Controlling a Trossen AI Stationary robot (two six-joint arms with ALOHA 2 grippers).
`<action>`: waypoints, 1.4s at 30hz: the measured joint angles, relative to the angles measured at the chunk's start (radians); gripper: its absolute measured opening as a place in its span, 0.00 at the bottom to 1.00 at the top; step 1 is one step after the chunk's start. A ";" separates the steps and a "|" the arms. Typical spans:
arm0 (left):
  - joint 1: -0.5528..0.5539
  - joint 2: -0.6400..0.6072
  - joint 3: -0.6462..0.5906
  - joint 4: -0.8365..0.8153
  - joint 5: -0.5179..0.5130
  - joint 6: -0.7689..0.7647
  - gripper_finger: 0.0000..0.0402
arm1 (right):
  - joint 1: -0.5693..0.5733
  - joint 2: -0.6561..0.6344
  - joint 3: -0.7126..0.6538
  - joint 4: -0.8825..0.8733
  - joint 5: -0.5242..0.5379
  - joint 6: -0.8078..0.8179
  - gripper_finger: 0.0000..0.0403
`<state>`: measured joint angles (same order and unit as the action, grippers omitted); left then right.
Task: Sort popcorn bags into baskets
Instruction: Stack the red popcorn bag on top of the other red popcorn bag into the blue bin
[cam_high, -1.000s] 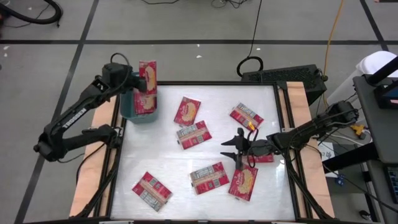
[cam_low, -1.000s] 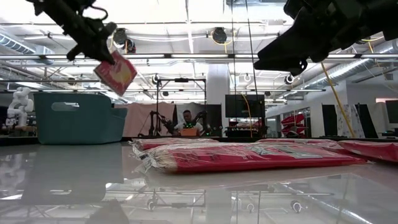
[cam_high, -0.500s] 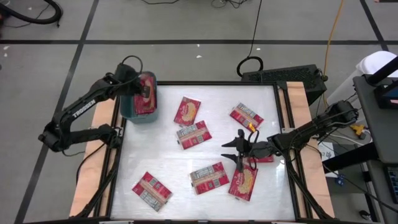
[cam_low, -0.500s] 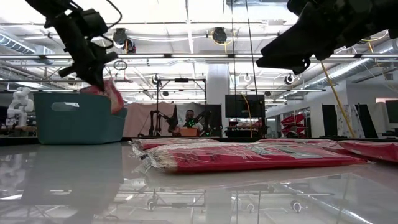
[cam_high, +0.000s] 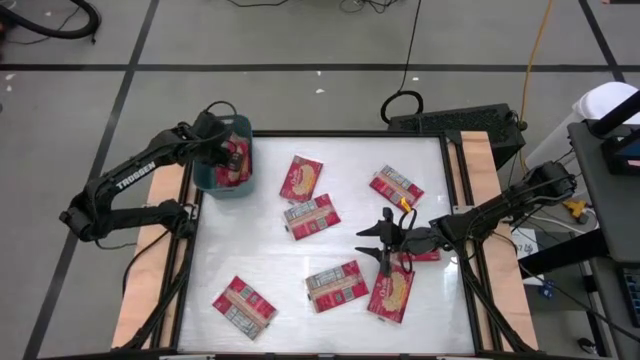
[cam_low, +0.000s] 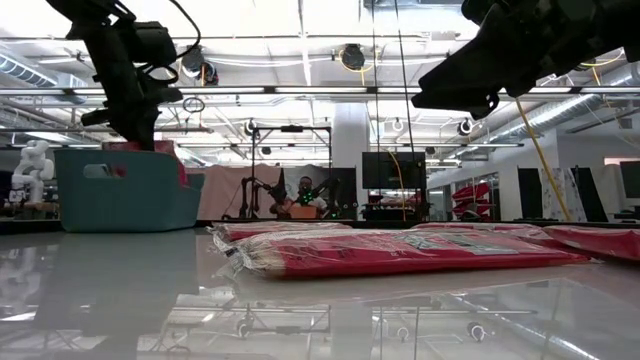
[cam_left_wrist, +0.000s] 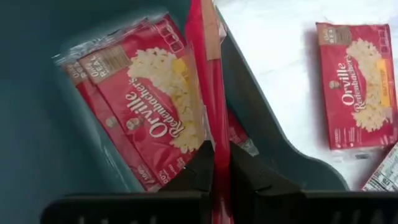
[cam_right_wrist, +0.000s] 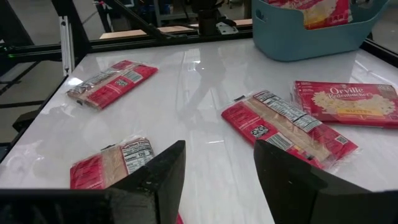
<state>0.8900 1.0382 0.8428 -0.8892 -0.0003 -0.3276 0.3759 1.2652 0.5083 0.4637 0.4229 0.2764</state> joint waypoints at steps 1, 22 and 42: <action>-0.007 0.000 0.000 0.003 -0.002 -0.009 0.06 | 0.000 0.000 0.000 0.000 0.000 0.000 0.46; -0.023 0.080 -0.078 0.160 -0.218 -0.123 0.07 | 0.000 0.000 0.000 0.003 -0.003 0.000 0.46; -0.040 0.091 -0.078 0.198 -0.395 -0.038 0.47 | 0.000 0.000 0.000 0.003 -0.002 0.001 0.46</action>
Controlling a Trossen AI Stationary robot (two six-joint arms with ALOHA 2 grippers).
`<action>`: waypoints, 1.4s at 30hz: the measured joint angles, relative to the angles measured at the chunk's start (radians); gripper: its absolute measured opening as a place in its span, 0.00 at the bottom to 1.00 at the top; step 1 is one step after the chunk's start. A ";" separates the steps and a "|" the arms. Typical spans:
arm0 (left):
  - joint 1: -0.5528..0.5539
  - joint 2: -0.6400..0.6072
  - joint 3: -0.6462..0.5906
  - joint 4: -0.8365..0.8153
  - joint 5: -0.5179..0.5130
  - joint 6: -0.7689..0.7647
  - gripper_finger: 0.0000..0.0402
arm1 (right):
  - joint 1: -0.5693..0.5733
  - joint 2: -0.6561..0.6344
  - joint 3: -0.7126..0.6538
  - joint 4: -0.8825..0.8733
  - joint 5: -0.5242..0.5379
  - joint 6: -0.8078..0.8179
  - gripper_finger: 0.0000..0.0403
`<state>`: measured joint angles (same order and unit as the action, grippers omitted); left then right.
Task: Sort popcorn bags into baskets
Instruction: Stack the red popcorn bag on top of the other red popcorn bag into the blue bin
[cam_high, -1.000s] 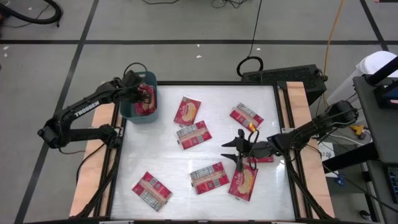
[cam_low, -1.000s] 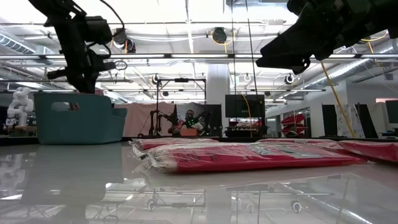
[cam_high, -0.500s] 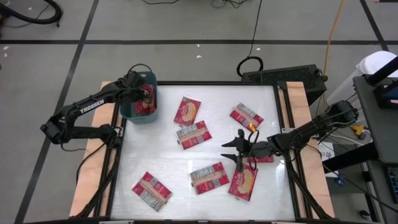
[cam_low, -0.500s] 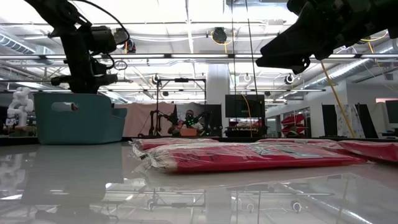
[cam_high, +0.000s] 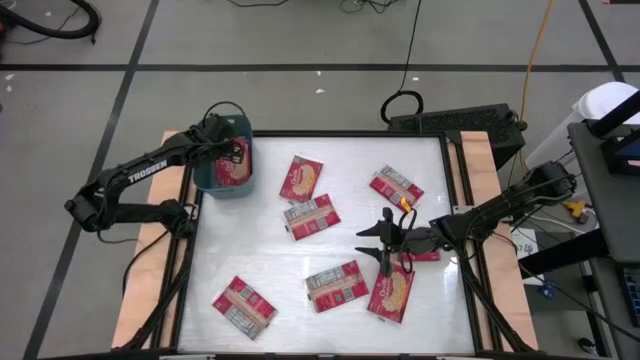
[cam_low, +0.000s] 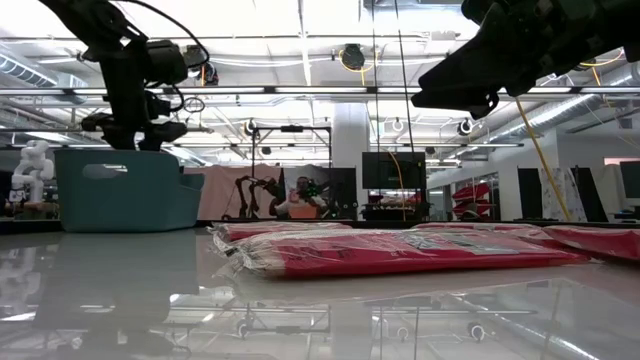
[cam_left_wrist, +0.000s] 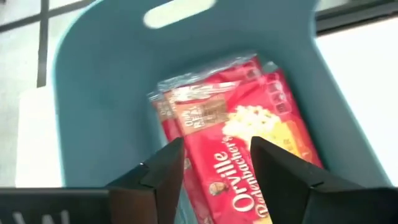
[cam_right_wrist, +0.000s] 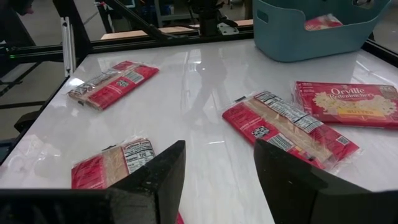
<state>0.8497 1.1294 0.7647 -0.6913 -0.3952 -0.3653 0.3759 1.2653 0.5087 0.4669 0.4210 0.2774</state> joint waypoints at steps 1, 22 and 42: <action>-0.014 0.000 0.000 0.003 0.004 0.004 0.48 | 0.000 0.000 0.000 0.000 0.004 0.007 0.46; -0.687 -0.053 0.004 0.384 -0.052 0.006 0.33 | -0.100 0.043 0.130 -0.360 0.228 0.254 0.46; -1.008 0.174 0.003 0.591 -0.201 0.044 0.33 | -0.200 0.249 0.209 -0.333 -0.052 0.170 0.46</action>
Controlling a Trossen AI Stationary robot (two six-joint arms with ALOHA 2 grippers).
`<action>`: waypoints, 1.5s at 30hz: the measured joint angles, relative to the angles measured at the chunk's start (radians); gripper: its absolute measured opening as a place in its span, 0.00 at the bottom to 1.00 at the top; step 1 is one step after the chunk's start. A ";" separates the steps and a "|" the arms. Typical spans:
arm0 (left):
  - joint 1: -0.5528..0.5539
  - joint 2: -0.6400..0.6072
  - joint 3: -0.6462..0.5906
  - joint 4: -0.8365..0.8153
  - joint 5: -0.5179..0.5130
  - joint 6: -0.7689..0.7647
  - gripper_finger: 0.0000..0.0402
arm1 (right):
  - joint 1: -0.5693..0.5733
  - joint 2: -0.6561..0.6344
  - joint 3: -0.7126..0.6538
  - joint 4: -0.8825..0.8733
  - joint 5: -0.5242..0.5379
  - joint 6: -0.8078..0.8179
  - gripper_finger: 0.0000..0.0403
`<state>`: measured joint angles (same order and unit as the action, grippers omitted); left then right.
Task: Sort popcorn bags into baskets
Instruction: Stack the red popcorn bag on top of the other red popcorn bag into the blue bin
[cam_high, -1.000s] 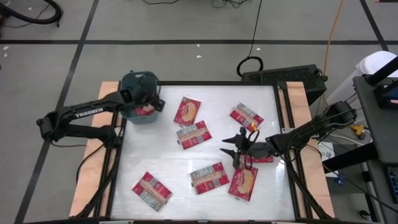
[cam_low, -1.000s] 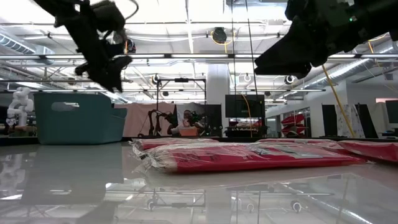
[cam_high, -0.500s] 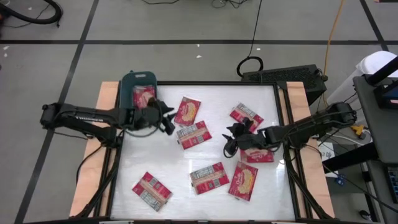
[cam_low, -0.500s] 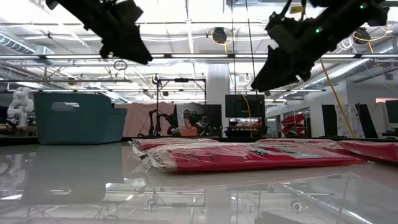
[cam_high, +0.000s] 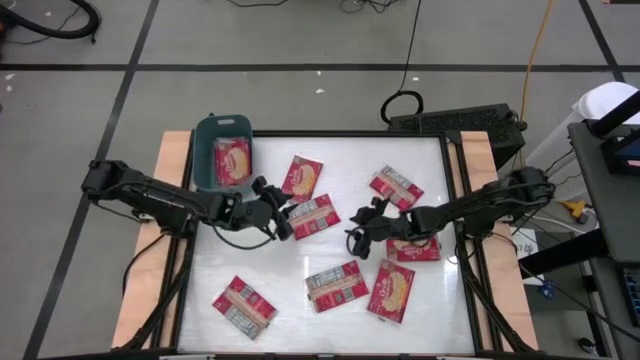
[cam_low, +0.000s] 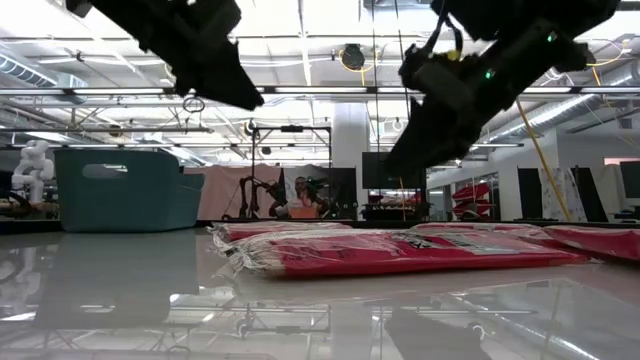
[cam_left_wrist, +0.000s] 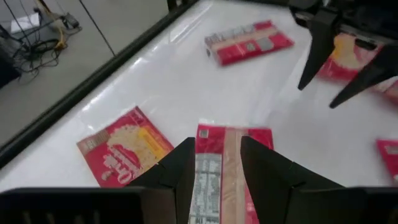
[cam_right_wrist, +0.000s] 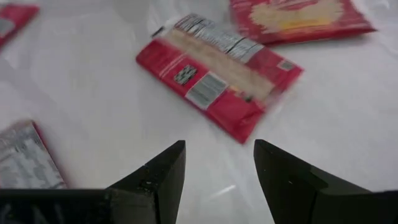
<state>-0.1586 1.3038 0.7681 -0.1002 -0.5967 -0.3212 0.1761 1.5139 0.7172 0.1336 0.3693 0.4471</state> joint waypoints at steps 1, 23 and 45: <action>-0.002 0.014 0.000 -0.001 0.000 -0.004 0.33 | 0.000 0.026 0.007 0.015 -0.002 -0.022 0.46; -0.040 0.210 -0.001 0.004 0.011 -0.113 0.33 | -0.161 0.294 0.110 0.098 -0.093 -0.275 0.72; -0.065 0.294 0.000 0.034 0.054 -0.043 0.33 | -0.182 0.315 0.105 0.220 -0.260 -0.117 0.03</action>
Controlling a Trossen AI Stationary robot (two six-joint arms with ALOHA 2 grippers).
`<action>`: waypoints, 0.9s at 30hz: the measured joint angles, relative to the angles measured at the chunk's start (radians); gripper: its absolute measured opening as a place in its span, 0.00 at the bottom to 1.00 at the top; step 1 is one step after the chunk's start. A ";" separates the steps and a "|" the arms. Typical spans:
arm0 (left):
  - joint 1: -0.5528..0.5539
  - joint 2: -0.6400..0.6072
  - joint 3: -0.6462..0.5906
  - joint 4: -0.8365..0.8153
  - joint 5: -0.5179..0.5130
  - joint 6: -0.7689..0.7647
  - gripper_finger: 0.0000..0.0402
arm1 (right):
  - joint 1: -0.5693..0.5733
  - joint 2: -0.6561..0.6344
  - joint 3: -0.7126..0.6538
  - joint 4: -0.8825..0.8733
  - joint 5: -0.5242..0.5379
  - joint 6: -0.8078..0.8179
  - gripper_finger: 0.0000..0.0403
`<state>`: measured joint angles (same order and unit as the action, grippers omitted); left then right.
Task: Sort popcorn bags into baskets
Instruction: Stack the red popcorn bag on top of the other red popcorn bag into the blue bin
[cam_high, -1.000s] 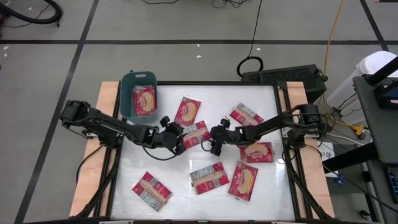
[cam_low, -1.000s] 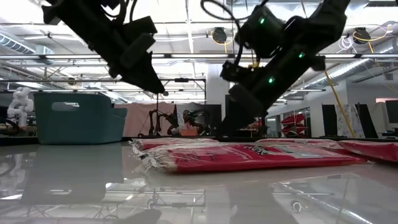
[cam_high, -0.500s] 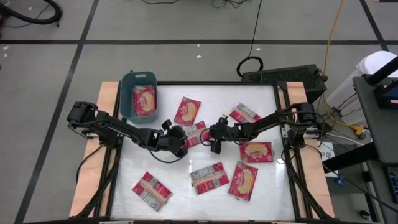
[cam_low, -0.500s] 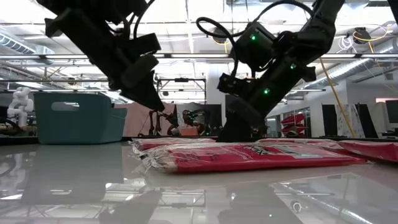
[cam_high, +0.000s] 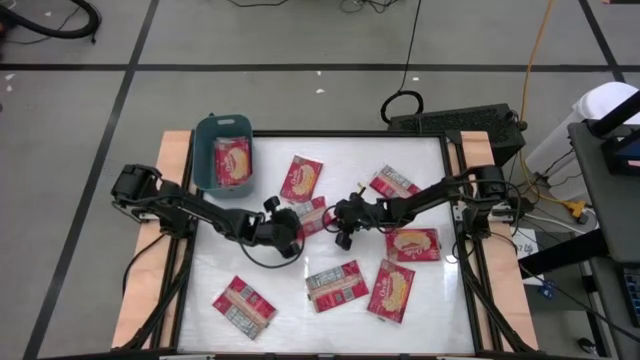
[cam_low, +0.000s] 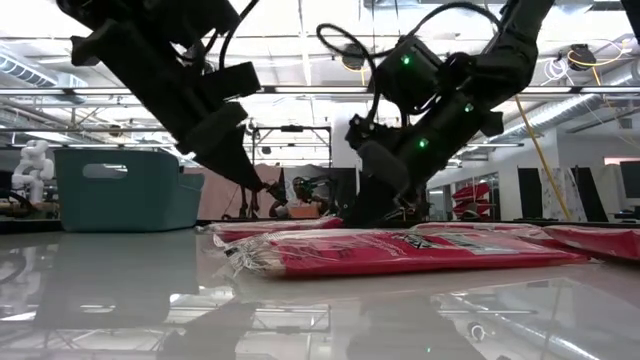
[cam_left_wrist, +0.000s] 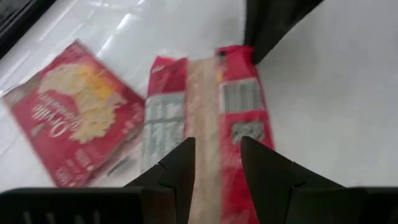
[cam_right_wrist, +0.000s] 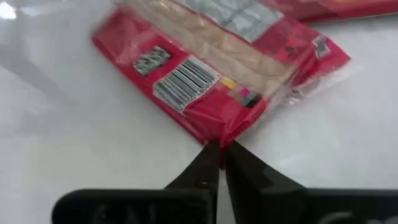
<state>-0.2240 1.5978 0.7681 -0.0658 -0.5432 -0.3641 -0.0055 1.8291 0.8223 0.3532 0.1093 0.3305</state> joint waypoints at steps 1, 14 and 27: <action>-0.010 0.000 0.000 0.006 0.004 0.009 0.33 | 0.001 -0.003 0.000 0.018 -0.013 0.022 0.04; -0.112 0.043 -0.001 0.123 -0.122 0.133 0.69 | 0.000 -0.027 0.000 0.094 -0.070 0.210 0.00; -0.111 0.240 0.000 0.202 -0.319 0.113 0.68 | 0.000 -0.039 0.002 0.152 -0.089 0.234 0.00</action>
<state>-0.3348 1.8374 0.7678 0.1364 -0.8617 -0.2511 -0.0055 1.7901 0.8238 0.5056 0.0205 0.5644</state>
